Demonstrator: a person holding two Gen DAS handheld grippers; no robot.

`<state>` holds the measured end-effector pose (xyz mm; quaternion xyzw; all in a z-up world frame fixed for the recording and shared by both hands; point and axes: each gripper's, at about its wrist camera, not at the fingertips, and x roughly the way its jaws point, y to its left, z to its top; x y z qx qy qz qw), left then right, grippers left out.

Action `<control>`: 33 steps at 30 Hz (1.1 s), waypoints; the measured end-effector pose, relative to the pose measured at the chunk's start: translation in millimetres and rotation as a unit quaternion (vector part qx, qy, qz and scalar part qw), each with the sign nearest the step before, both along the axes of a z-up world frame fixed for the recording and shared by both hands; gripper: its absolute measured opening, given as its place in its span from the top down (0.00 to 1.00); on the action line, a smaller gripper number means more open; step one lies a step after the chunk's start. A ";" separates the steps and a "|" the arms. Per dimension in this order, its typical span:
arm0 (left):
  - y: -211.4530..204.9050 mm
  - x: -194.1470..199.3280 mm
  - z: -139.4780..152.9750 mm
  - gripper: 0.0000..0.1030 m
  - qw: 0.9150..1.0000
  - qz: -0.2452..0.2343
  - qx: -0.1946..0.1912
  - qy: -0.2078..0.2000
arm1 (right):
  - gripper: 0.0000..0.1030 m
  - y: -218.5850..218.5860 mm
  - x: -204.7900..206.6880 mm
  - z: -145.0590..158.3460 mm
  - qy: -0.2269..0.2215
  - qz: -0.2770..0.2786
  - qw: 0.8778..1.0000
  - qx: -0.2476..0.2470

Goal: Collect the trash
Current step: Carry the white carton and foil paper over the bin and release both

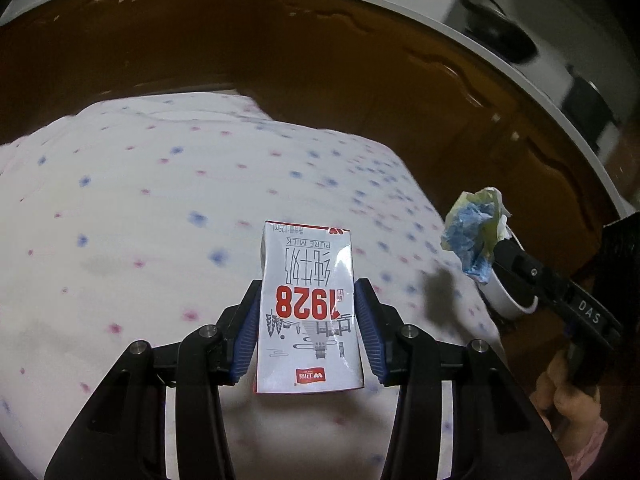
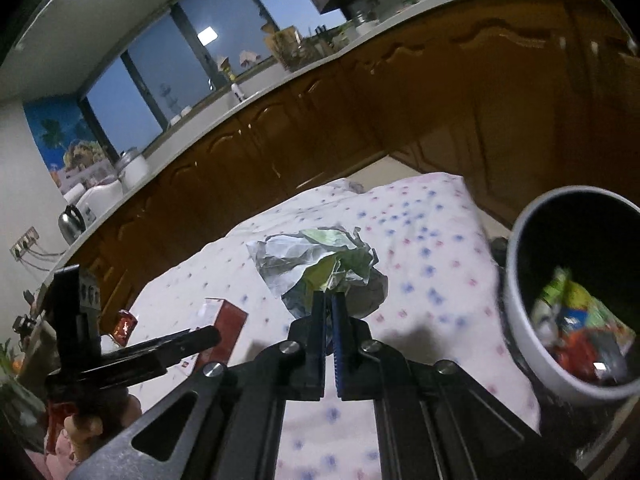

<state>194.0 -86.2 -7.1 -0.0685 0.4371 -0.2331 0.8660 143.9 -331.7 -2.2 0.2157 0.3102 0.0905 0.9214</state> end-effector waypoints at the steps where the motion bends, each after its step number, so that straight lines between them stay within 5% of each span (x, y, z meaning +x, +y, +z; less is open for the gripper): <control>1: -9.0 -5.7 1.3 0.57 1.000 -0.012 0.002 -0.002 | 0.98 -3.5 -5.3 0.5 -0.002 -0.004 1.000 0.000; 16: -101.9 -45.8 18.1 0.57 0.994 -0.106 0.017 -0.020 | 0.98 -64.9 -84.8 0.1 -0.014 -0.079 0.997 0.017; 33: -175.0 -48.5 35.2 0.57 0.986 -0.157 0.025 -0.047 | 0.98 -123.9 -108.0 14.7 -0.034 -0.140 0.990 0.006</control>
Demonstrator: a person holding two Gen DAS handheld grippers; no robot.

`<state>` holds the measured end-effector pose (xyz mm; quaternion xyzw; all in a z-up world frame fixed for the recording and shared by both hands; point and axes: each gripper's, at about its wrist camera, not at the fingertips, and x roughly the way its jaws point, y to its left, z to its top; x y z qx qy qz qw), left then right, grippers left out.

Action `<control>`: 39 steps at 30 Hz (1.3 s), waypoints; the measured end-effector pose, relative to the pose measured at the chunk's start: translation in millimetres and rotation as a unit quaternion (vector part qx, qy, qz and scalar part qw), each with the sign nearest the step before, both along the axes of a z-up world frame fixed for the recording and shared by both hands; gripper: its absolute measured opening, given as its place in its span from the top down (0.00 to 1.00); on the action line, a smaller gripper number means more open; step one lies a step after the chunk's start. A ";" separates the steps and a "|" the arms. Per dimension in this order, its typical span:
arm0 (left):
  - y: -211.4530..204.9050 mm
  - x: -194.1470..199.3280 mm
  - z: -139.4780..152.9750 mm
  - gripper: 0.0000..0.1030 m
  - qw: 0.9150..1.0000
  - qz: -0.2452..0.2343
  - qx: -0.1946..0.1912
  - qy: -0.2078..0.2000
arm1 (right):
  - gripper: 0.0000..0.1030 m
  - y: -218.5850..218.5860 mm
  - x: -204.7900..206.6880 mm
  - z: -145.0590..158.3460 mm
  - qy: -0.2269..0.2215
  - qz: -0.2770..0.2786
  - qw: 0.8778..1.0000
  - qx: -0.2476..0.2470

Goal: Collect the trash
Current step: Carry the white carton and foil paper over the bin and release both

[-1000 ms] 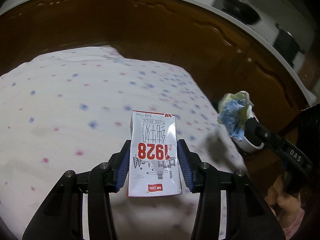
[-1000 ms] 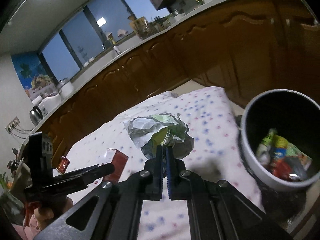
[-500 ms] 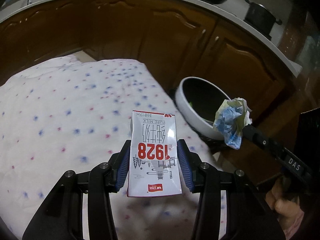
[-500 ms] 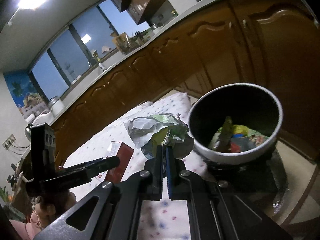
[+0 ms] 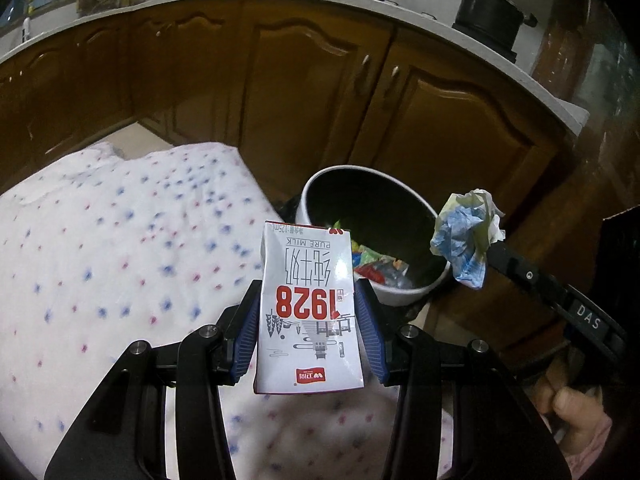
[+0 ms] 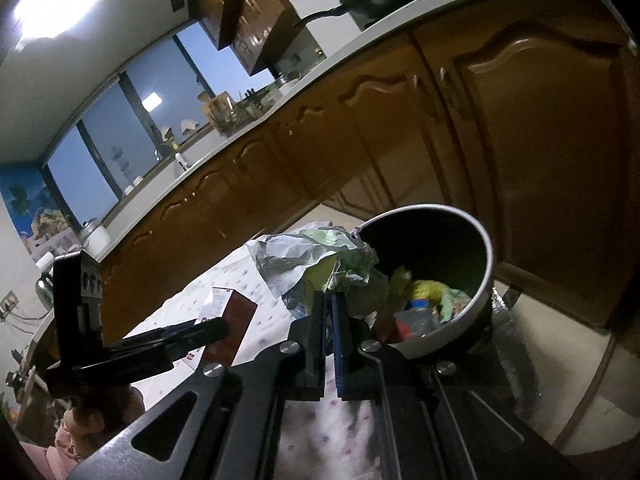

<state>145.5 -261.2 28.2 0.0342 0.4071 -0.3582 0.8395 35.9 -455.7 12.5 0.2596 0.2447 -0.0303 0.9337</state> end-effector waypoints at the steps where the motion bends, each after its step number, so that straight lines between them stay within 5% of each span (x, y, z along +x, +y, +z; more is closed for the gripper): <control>1: -3.0 1.4 0.7 0.57 1.000 -0.001 -0.001 0.000 | 0.98 -1.4 -0.6 0.3 -0.001 -0.002 1.000 -0.001; 39: -109.3 42.1 -0.2 0.57 0.999 -0.032 0.012 0.002 | 0.97 -51.0 20.3 -13.8 0.040 -0.037 0.998 -0.009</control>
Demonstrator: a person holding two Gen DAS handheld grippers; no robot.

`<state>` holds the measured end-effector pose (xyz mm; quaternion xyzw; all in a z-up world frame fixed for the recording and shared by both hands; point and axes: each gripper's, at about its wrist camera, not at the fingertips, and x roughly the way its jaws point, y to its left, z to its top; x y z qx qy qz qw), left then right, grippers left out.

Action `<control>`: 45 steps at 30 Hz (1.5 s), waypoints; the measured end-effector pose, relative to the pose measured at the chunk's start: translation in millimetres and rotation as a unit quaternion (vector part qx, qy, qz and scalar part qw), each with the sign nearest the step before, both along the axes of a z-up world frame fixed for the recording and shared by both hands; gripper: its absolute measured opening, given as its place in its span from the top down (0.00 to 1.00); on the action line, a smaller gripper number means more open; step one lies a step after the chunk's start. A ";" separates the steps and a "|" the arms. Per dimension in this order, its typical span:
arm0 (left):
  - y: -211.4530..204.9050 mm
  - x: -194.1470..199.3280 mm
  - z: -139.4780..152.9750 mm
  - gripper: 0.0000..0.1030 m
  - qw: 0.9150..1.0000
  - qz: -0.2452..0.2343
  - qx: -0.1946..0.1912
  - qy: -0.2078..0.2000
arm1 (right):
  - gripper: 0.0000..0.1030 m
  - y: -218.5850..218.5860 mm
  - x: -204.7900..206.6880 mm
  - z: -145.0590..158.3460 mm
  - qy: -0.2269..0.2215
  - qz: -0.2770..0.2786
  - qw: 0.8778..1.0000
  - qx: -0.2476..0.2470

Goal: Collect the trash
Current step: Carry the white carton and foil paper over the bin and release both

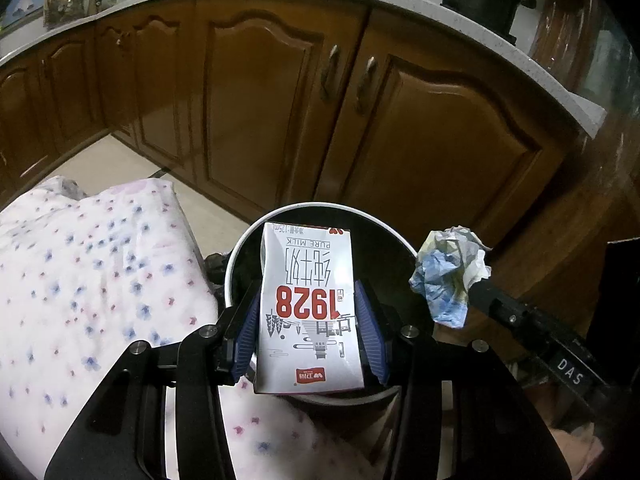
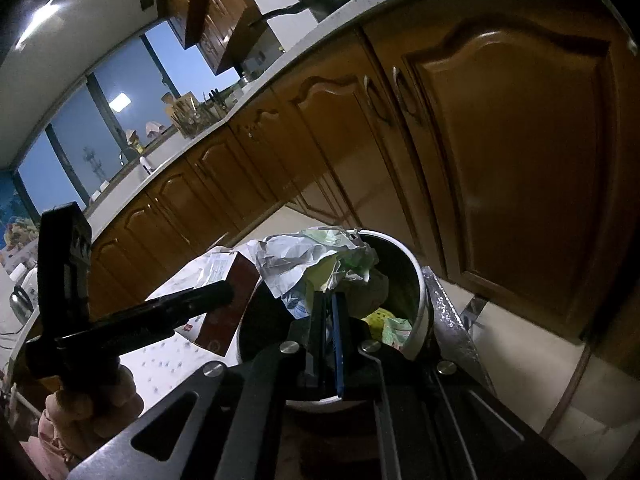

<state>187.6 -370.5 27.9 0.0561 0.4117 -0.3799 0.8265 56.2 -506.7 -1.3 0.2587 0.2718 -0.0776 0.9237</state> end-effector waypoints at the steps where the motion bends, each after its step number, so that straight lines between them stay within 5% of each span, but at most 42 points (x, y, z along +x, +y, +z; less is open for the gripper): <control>1: -1.6 0.8 -0.7 0.57 1.000 -0.001 0.000 0.001 | 0.97 -0.7 2.7 0.0 0.002 0.001 1.000 0.000; 45: -24.6 11.1 -33.2 0.57 0.999 -0.012 0.042 0.028 | 0.97 -8.9 39.2 -23.3 0.064 0.013 0.998 -0.003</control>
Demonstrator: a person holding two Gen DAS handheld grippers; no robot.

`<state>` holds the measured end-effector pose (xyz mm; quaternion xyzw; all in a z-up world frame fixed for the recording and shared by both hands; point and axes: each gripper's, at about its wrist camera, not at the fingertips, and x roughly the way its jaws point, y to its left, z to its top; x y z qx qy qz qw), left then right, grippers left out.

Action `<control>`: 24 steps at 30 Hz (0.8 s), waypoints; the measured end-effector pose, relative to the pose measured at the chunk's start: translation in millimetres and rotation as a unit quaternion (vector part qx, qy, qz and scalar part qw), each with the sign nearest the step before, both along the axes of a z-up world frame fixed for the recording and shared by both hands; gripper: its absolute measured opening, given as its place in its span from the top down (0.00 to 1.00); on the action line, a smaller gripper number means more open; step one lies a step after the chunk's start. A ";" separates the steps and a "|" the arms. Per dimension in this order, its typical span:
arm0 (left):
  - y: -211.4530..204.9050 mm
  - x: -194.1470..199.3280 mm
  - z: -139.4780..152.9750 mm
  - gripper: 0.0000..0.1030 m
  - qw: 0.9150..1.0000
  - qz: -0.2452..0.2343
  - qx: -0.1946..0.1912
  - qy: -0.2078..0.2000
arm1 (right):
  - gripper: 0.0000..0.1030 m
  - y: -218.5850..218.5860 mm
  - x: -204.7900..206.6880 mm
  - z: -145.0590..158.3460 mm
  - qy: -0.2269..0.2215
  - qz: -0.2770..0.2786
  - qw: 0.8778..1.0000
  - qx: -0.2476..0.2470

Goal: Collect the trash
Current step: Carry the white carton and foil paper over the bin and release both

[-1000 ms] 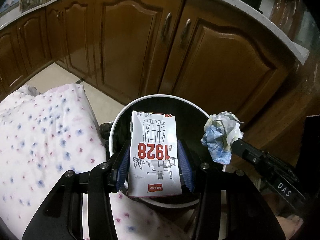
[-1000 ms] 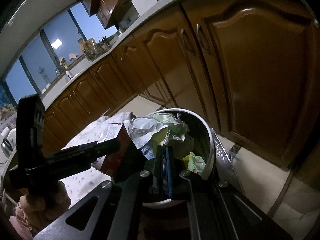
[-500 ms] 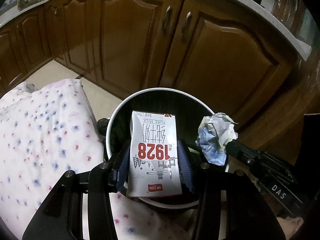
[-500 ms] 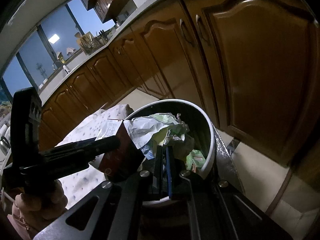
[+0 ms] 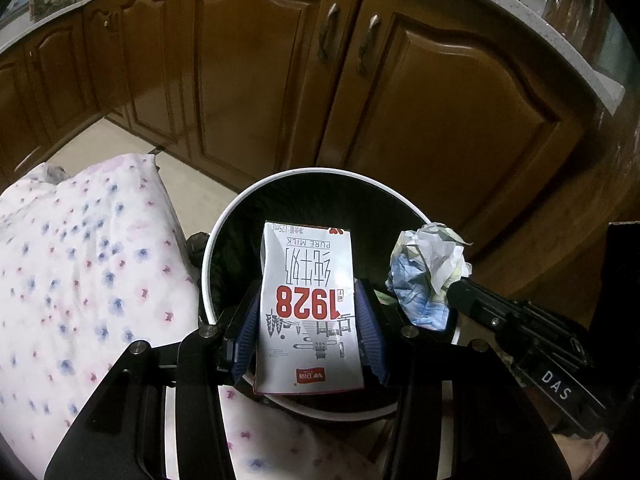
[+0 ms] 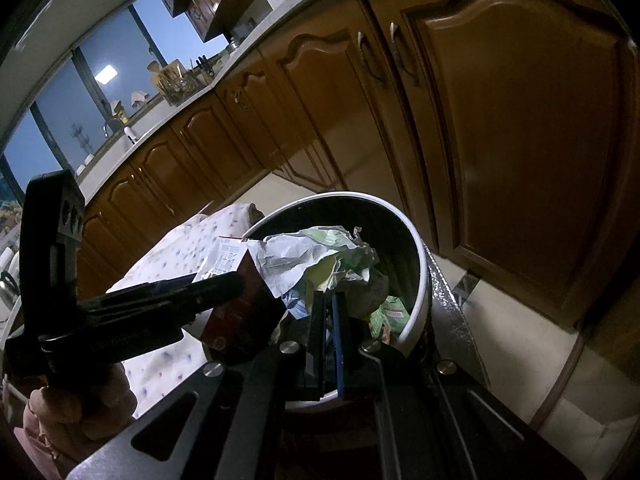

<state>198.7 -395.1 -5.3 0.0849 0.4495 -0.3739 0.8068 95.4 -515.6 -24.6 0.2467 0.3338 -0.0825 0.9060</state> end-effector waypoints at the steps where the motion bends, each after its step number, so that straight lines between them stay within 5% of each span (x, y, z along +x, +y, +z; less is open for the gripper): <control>1: -0.1 0.2 -0.1 0.57 1.000 0.000 0.000 0.001 | 0.97 -0.1 0.1 -0.1 0.000 0.000 1.000 0.001; 24: -3.0 2.7 -5.3 0.57 1.000 -0.002 0.008 0.007 | 0.96 -0.5 3.8 -3.7 0.008 0.000 1.000 0.002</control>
